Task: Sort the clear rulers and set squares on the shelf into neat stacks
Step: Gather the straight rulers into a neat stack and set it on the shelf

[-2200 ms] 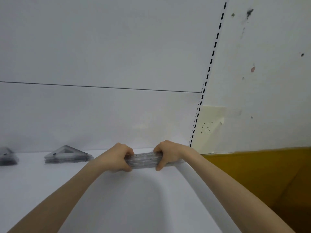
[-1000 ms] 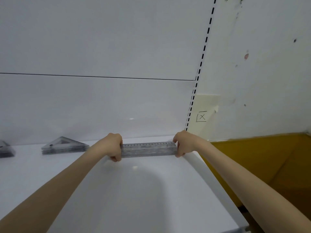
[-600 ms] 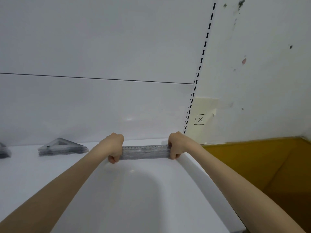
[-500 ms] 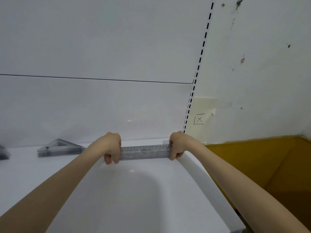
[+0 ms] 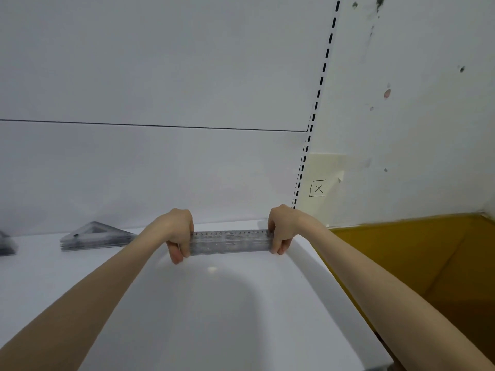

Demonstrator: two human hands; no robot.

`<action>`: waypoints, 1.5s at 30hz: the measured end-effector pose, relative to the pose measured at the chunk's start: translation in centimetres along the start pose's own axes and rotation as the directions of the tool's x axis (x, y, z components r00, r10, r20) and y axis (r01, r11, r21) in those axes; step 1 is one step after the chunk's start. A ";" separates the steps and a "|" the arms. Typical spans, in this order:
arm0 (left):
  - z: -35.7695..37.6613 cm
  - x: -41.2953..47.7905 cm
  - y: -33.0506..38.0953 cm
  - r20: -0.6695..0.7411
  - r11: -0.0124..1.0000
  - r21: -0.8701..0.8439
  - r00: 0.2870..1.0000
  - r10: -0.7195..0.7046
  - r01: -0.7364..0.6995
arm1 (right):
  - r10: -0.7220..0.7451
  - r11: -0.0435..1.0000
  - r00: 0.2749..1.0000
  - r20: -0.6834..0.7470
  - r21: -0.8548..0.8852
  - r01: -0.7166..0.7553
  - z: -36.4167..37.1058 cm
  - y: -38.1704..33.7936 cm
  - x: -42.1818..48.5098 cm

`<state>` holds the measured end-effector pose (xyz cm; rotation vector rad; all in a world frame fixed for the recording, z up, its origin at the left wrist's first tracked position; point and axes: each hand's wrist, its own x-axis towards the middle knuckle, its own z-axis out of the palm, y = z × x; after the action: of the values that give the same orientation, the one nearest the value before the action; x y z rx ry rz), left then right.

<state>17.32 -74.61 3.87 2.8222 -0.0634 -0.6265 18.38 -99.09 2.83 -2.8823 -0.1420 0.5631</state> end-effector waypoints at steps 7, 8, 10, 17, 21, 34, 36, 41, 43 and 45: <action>0.0 0.2 -0.7 0.039 1.000 -0.016 0.999 -0.010 0.011 | -0.048 0.999 0.998 -0.035 -0.023 0.047 -0.1 1.1 0.1; 0.1 0.2 -0.7 0.029 1.000 -0.003 1.000 -0.006 0.006 | -0.071 0.997 0.997 -0.044 -0.035 0.069 0.1 1.1 0.2; 0.2 0.2 -0.5 0.011 1.000 0.021 1.000 0.007 -0.007 | -0.119 0.990 0.990 -0.073 -0.079 0.114 0.4 1.1 0.5; 0.4 0.3 0.3 -0.038 0.991 0.132 0.999 0.016 -0.010 | -0.208 0.963 0.974 -0.089 -0.194 0.188 0.6 0.6 1.0; 0.6 0.2 0.5 -0.036 0.987 0.158 0.999 0.007 -0.001 | -0.214 0.956 0.974 -0.076 -0.222 0.193 0.6 0.2 1.2; 0.5 -0.9 -1.7 0.019 0.992 -0.123 0.999 0.029 -0.027 | -0.052 0.995 0.994 -0.095 0.076 0.060 1.1 4.6 -1.6; 0.4 -1.0 -1.2 0.022 0.997 -0.072 1.000 0.019 -0.018 | -0.088 0.995 0.985 -0.151 0.035 0.094 1.6 3.6 -1.3; 0.5 -0.7 -1.0 0.000 1.000 0.016 1.000 0.014 -0.014 | -0.104 0.985 0.976 -0.194 -0.154 0.075 2.1 1.7 0.0; 0.5 -0.4 -1.1 -0.019 0.999 0.037 0.999 0.031 -0.030 | -0.123 0.975 0.973 -0.193 -0.206 0.083 2.0 1.1 -0.1; 0.7 -0.2 -1.2 -0.020 0.999 0.028 0.999 0.044 -0.043 | -0.128 0.971 0.974 -0.188 -0.224 0.084 2.0 0.8 -0.1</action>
<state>16.81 -73.55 3.09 2.8454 -0.1304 -0.5921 17.62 -99.55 0.88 -3.0942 -0.3439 0.2465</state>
